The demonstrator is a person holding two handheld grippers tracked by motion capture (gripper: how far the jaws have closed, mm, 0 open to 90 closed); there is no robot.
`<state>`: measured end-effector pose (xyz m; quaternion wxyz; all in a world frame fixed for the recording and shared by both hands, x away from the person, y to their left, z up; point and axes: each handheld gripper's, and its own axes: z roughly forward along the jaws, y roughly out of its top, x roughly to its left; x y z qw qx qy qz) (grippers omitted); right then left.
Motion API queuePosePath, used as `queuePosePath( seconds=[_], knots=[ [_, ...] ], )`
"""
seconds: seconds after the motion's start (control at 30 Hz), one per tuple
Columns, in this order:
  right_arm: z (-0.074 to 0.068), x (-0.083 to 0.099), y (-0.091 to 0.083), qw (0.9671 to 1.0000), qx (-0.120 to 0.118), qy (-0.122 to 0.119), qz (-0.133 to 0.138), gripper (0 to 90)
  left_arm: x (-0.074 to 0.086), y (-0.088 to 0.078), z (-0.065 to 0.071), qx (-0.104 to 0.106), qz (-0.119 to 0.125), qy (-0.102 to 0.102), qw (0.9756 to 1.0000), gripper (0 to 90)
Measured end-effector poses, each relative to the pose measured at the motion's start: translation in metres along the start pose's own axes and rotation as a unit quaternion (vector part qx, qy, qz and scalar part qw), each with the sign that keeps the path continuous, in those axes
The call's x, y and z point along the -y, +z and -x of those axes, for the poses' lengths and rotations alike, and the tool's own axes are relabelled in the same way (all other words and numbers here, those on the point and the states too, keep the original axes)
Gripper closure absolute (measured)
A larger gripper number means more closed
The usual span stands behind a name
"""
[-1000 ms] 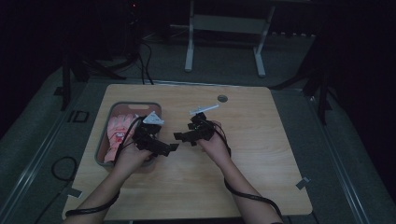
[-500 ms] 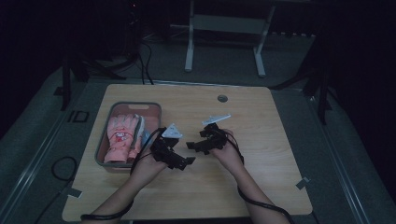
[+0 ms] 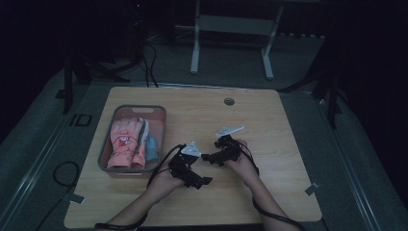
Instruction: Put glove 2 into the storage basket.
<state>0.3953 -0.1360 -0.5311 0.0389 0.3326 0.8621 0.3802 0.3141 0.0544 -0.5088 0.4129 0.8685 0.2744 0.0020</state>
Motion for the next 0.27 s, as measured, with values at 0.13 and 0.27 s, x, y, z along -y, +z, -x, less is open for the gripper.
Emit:
queuePosePath(
  seconds=[0.13, 0.27],
  knots=[
    [-0.0026, -0.0021, -0.0005, 0.9999, -0.001, -0.012, 0.007, 13.4, 0.0043, 0.0057, -0.0012, 0.009, -0.004, -0.006, 0.9999, 0.2],
    [-0.0031, -0.0025, 0.0009, 0.9998, 0.001, -0.017, 0.004, 13.4, 0.0063, 0.0071, 0.0004, 0.013, -0.005, -0.003, 0.9999, 0.2]
  ],
)
